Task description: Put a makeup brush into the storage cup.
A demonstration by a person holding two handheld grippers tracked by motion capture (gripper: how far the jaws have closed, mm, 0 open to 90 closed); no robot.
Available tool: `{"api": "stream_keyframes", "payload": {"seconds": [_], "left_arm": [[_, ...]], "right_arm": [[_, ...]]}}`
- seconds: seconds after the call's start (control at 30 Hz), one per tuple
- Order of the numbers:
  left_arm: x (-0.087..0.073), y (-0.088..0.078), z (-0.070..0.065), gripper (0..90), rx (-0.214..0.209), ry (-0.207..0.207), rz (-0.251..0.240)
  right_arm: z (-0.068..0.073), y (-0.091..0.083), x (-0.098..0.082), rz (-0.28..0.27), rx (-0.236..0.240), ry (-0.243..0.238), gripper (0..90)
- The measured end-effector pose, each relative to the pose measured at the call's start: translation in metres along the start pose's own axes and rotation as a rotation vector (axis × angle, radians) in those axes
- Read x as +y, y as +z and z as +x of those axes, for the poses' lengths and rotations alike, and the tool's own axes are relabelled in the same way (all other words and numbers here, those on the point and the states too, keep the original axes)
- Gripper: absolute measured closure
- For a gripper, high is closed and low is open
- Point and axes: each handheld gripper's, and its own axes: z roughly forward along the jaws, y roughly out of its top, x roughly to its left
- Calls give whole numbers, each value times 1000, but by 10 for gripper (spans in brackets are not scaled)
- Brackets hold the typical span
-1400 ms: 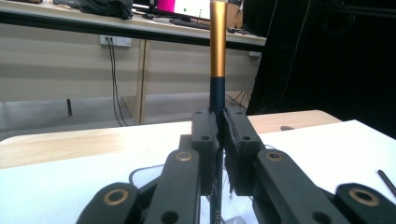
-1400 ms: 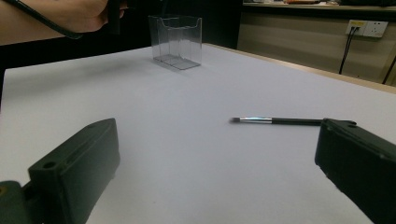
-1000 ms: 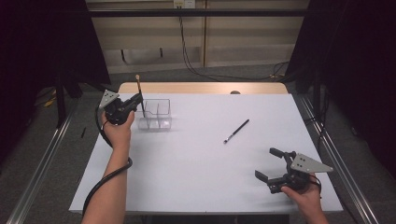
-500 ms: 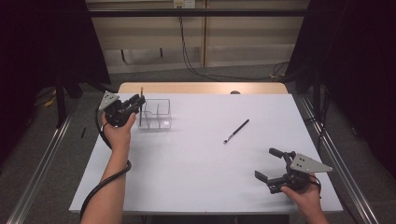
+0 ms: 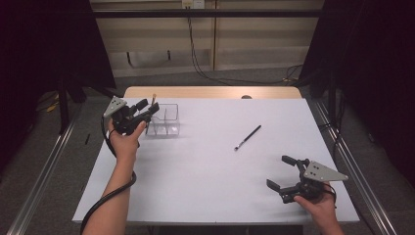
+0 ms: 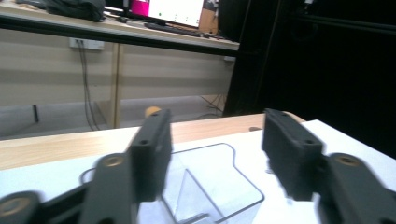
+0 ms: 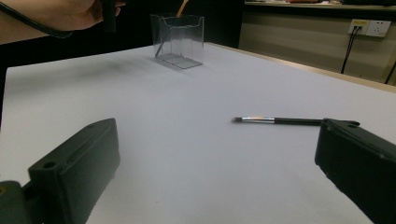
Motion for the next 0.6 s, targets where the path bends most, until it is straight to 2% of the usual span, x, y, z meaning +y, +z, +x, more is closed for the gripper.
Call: {"api": "stream_keyframes", "payload": {"seconds": [0.1, 0.2, 0.37, 0.6], "left_arm": [[0, 1, -2, 335, -17, 6, 0], [-1, 1, -4, 286, -36, -6, -16], [-3, 1, -8, 184, -57, 18, -35], [-6, -1, -12, 119, -111, 49, -40]], "right_arm": [[0, 0, 0, -2, 1, -1, 0], [0, 0, 0, -3, -1, 0, 0], [0, -1, 0, -1, 0, 0, 0], [0, 0, 0, 0, 1, -1, 0]]}}
